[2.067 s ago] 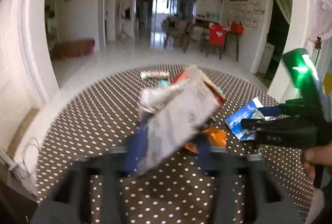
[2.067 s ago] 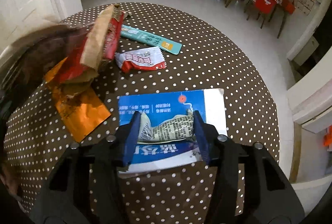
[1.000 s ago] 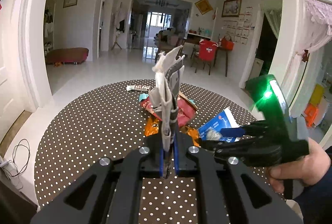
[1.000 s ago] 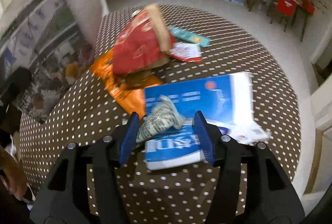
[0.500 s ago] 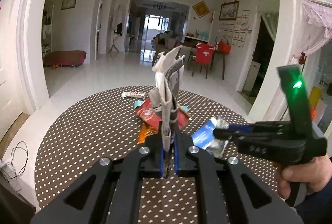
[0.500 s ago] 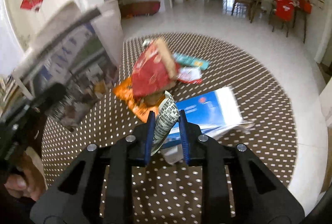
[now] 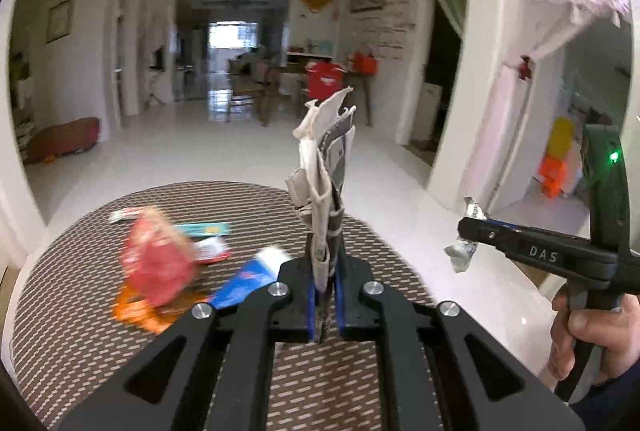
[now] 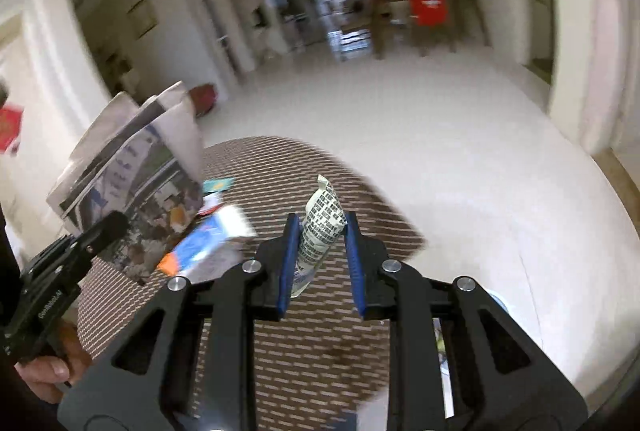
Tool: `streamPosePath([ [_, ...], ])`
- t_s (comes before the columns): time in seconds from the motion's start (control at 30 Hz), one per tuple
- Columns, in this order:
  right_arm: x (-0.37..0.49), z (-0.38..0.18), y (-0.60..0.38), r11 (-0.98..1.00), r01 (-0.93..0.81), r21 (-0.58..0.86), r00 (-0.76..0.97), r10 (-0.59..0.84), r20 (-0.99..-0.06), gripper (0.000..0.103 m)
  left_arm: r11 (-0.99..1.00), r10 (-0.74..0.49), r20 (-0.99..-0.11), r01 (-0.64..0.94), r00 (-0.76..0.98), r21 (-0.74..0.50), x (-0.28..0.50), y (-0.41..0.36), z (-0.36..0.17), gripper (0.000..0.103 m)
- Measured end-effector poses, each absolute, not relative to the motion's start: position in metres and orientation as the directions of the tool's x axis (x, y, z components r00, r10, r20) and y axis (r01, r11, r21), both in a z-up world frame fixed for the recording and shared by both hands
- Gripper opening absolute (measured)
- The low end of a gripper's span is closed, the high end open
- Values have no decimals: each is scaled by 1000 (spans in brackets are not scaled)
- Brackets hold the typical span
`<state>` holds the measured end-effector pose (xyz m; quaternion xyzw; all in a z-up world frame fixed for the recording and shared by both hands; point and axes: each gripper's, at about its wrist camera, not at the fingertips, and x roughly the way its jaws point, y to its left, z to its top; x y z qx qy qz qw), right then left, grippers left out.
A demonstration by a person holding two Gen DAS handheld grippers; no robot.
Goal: Collect trash
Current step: 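Carry the newspaper and wrapped bar over the blue bucket with both grippers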
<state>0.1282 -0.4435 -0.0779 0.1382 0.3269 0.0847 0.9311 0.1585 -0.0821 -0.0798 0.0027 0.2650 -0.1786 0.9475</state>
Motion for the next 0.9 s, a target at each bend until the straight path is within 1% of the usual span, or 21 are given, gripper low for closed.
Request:
streamPosePath([
  [0.2,106,-97,-535,929,114,351,788,131,-602,23,879,-434,-534,471,726,-73,165,-164,-90,7],
  [0.3,96,-112,-571,911,192,365,781,83,-619,23,843,-479,-567,531,670,-86,171,-207,-101,7],
  [0.43,88,-135,-604,885,262,386,761,57,-646,23,805,-515,-621,582,590,-114,181,-251,-120,7],
  [0.63,96,-189,-643,834,359,419,694,62,-718,23,772,-517,-738,608,434,-184,209,-306,-168,7],
  [0.8,112,-228,-659,805,396,442,641,103,-761,23,769,-469,-822,607,324,-200,231,-346,-214,7],
  [0.9,121,-250,-669,775,423,470,613,138,-778,25,765,-451,-854,605,259,-221,248,-365,-235,7],
])
